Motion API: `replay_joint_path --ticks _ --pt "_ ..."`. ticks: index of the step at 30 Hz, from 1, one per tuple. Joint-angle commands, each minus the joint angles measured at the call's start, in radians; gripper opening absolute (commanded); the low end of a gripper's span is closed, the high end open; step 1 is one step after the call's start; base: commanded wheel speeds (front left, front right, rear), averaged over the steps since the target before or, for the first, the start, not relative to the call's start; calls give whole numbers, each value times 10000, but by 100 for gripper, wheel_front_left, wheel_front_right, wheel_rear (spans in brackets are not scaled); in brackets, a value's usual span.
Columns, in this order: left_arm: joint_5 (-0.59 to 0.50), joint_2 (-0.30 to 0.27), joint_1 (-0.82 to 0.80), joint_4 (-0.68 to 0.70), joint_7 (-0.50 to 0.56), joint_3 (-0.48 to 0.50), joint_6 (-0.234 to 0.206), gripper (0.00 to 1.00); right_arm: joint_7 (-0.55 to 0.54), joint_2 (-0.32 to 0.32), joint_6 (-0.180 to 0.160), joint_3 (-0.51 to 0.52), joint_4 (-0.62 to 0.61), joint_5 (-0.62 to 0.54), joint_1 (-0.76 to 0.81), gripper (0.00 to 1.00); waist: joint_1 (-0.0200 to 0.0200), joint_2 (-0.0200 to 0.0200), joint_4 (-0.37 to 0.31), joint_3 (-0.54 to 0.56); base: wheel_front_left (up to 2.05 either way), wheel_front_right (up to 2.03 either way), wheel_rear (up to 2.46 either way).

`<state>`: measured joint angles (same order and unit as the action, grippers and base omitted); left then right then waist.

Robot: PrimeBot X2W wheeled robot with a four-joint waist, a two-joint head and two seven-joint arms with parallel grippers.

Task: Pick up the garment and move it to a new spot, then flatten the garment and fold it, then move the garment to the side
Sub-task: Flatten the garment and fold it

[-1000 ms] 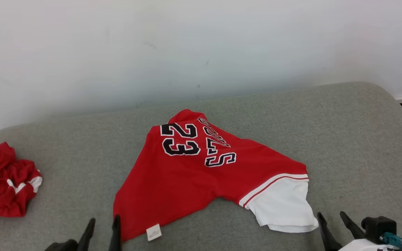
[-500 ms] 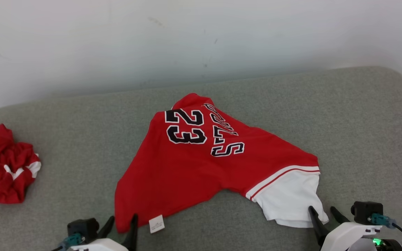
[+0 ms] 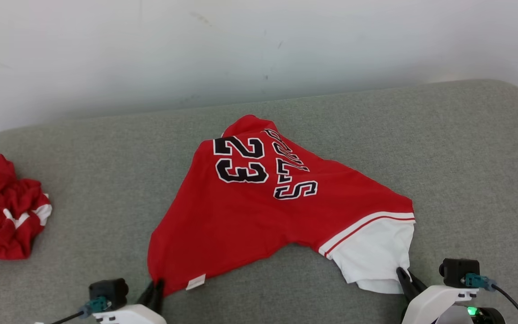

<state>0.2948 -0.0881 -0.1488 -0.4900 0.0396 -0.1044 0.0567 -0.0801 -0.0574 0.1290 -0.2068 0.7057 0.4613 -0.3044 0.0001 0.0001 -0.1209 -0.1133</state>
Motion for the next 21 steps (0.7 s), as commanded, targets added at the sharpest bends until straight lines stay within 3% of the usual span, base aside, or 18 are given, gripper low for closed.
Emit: replay_joint_path --ticks 1,11,21 --pt "60 80 191 -181 172 -146 -29 0 31 112 29 -167 231 62 228 0 -1 -1 13 31 0 0 0" --pt "136 -257 306 584 401 -27 -234 0 623 -147 19 -303 -299 271 -197 0 -1 -1 12 348 0 0 0" --pt "309 -1021 234 2899 2460 1 -214 0 -1286 -702 19 -324 -2430 1208 -296 0 -1 -1 53 510 0 0 0"
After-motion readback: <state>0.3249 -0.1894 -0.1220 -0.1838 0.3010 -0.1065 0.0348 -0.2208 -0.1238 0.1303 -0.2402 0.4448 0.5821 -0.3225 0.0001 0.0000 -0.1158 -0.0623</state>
